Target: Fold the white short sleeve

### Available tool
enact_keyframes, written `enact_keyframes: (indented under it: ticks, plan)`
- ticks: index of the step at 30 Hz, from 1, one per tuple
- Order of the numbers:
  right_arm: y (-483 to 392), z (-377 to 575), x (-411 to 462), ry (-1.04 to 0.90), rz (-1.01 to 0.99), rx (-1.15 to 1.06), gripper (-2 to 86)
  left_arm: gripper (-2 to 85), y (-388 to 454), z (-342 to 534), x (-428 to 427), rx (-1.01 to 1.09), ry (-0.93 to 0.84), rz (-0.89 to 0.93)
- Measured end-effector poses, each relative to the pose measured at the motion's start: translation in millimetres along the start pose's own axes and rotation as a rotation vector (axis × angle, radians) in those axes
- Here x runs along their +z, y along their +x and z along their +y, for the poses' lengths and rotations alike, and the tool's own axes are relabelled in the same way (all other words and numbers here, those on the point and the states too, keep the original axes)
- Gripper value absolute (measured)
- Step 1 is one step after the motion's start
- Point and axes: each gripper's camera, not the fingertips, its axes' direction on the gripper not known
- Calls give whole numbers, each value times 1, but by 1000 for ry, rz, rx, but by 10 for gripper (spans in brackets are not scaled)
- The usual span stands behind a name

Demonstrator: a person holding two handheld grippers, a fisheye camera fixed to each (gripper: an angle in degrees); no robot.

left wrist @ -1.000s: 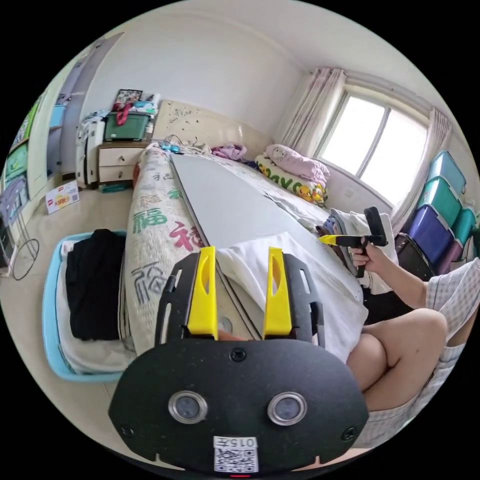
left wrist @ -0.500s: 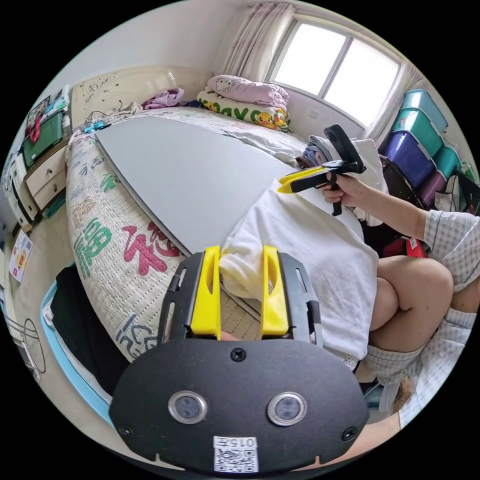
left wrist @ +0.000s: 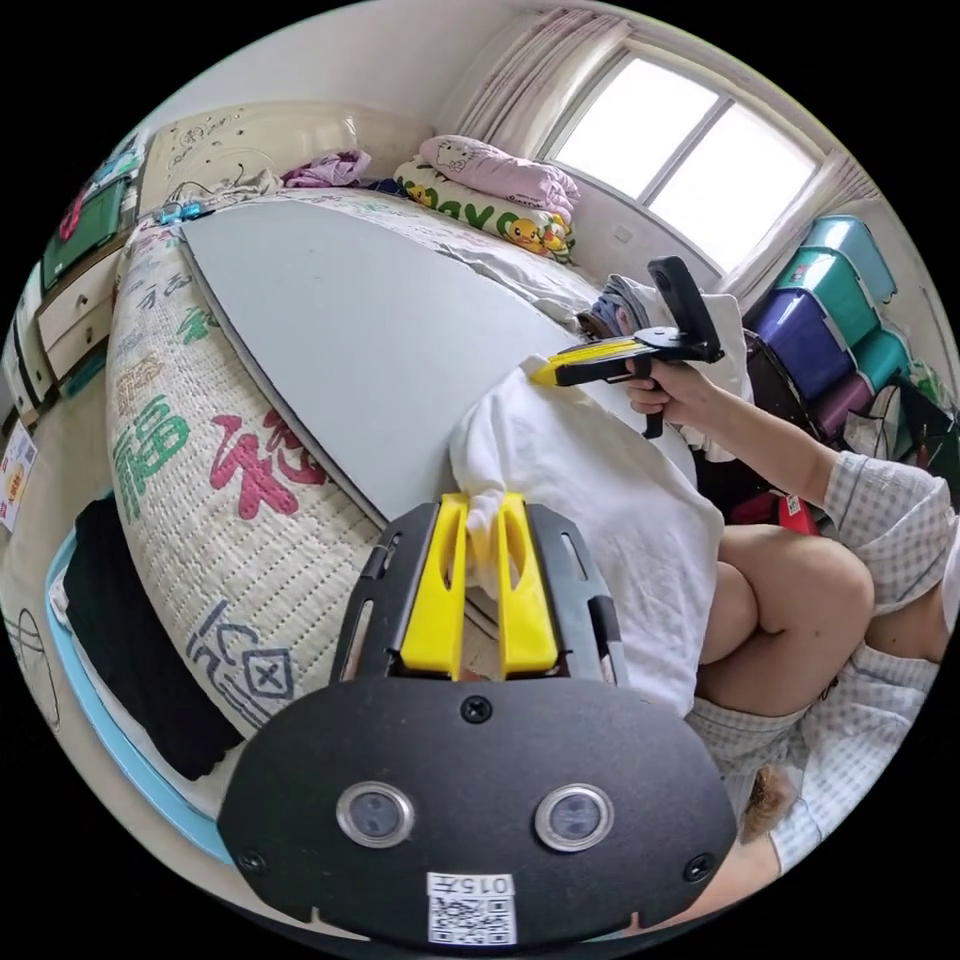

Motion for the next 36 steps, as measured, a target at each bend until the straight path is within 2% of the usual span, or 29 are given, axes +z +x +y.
enact_keyframes:
  ticks: [4, 7, 15, 21, 26, 30, 36]
  plan:
    - [-21, 17, -41, 115, -44, 6, 33, 41, 29, 2, -16, -25, 32, -93]
    - [-49, 42, -101, 238, -62, -56, 30, 38, 77, 10, -60, 17, 140, -150]
    - [-113, 134, -280, 556, -90, -262, 11, 36, 263, 13, -170, 213, 339, -335]
    - [-112, 155, -359, 647, -16, -313, 2, 35, 355, -24, -186, 289, 390, -473]
    - [-78, 128, -388, 663, 94, -279, -1, 35, 376, -93, -159, 301, 385, -565]
    - [-24, 80, -387, 594, 138, -62, -2, 36, 347, -176, -113, 200, 345, -506]
    - [18, 39, -407, 639, 290, 4, -3, 38, 340, -257, -64, 194, 384, -514]
